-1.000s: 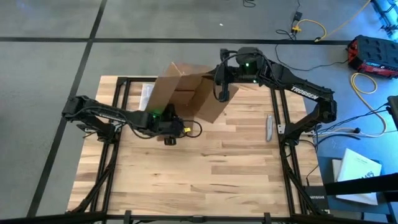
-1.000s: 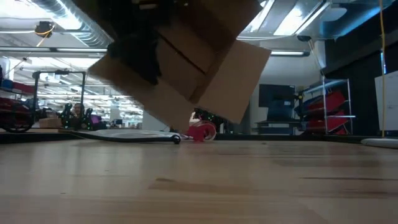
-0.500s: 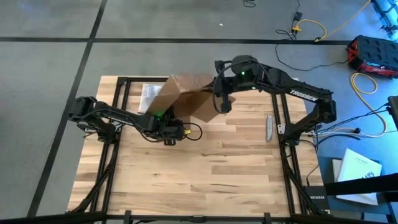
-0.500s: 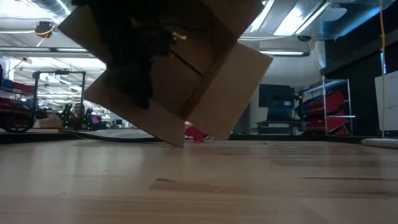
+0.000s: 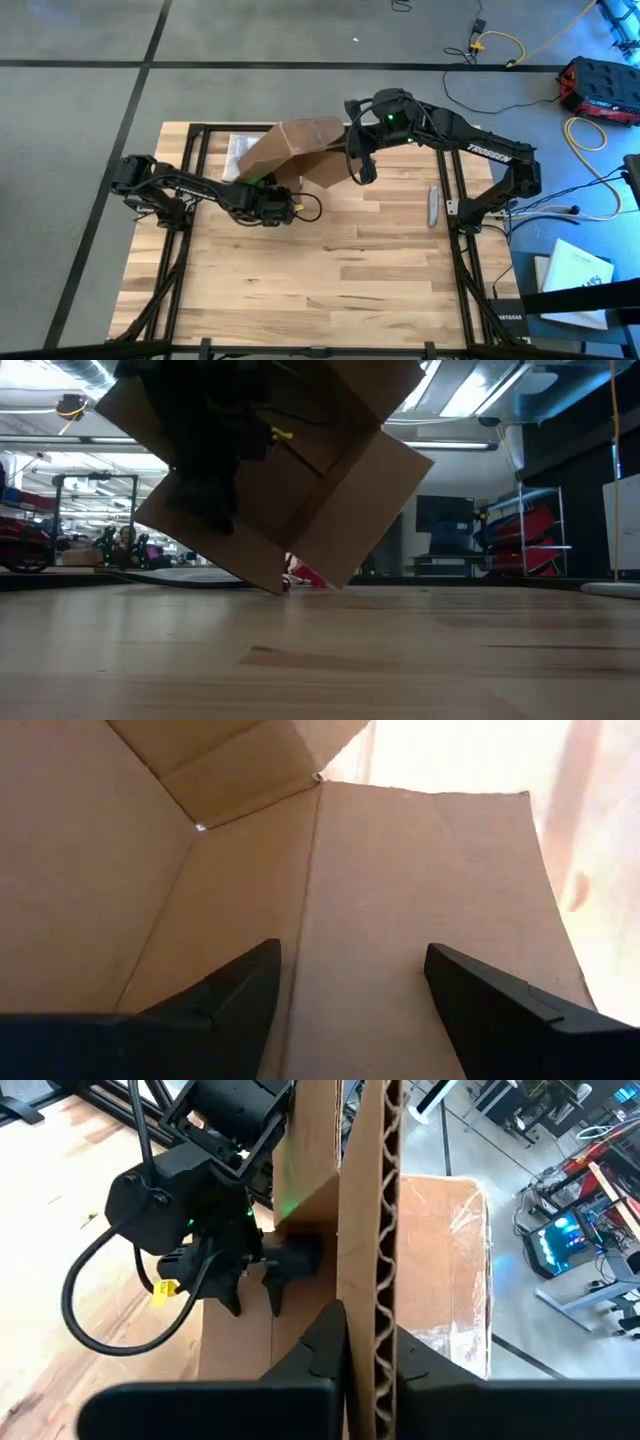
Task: Unpack boxes
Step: Break down the box until it is fully flat
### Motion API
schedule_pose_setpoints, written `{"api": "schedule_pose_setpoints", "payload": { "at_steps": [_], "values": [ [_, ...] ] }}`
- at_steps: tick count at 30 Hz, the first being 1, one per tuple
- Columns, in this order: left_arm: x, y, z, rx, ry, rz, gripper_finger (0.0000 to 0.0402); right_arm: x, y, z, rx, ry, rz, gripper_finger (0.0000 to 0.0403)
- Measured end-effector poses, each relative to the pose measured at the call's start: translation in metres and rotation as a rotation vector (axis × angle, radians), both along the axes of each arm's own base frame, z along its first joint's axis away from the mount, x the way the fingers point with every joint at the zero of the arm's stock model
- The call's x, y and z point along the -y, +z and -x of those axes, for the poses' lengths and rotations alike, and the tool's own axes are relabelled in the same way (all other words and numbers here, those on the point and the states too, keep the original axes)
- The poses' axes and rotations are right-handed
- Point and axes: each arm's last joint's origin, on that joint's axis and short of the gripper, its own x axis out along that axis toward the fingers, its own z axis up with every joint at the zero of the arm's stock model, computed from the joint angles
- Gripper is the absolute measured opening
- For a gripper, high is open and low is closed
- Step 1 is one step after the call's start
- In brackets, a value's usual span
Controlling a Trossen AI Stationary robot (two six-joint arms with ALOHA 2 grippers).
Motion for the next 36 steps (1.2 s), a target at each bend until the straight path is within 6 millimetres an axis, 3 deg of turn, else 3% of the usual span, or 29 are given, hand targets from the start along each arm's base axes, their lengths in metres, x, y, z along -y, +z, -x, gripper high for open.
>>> {"api": "schedule_pose_setpoints", "payload": {
  "at_steps": [7,14,36],
  "values": [
    [-0.016,0.003,0.012,-0.115,0.056,-0.126,0.0239,-0.003,-0.001,0.003,-0.018,0.045,-0.085,0.0000],
    [-0.024,0.008,0.015,-0.105,0.088,-0.123,0.0239,-0.005,-0.008,0.009,-0.111,0.043,-0.163,0.0000],
    [-0.031,0.008,0.012,-0.038,0.136,-0.111,0.0239,-0.005,-0.007,0.009,-0.111,0.051,-0.183,0.0000]
  ]
}}
